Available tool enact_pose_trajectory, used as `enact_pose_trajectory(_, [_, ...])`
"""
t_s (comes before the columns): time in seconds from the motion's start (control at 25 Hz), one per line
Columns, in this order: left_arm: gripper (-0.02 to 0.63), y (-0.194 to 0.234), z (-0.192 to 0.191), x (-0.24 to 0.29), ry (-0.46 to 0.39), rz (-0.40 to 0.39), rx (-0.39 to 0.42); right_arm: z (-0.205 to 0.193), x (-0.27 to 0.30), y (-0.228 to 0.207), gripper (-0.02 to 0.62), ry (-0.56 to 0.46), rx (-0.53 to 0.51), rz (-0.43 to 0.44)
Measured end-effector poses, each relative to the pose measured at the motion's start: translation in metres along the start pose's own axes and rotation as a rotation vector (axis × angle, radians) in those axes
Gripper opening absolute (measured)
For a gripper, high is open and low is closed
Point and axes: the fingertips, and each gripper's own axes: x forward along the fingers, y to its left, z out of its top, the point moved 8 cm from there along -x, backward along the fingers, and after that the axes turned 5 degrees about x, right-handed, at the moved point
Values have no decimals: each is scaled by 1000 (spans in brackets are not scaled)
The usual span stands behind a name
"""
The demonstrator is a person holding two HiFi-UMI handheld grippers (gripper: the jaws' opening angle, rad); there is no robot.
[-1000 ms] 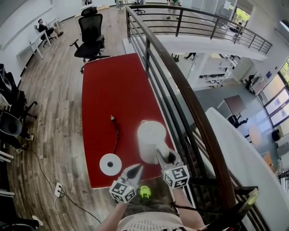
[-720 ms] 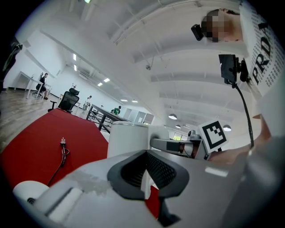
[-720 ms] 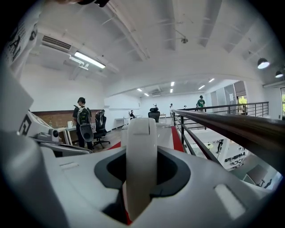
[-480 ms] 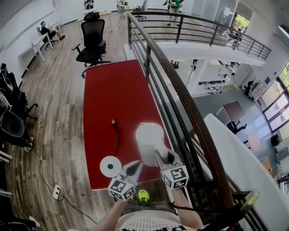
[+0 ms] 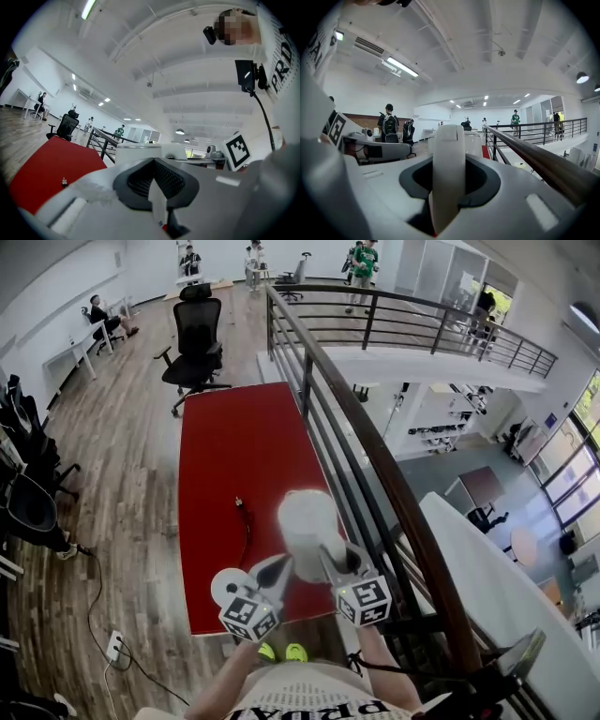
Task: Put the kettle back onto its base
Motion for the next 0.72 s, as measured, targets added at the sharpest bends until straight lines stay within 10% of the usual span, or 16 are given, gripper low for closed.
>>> enact_pose_trajectory(0.72, [-5, 6, 40, -8, -48, -39, 24, 38, -6, 23, 120, -53, -17, -10])
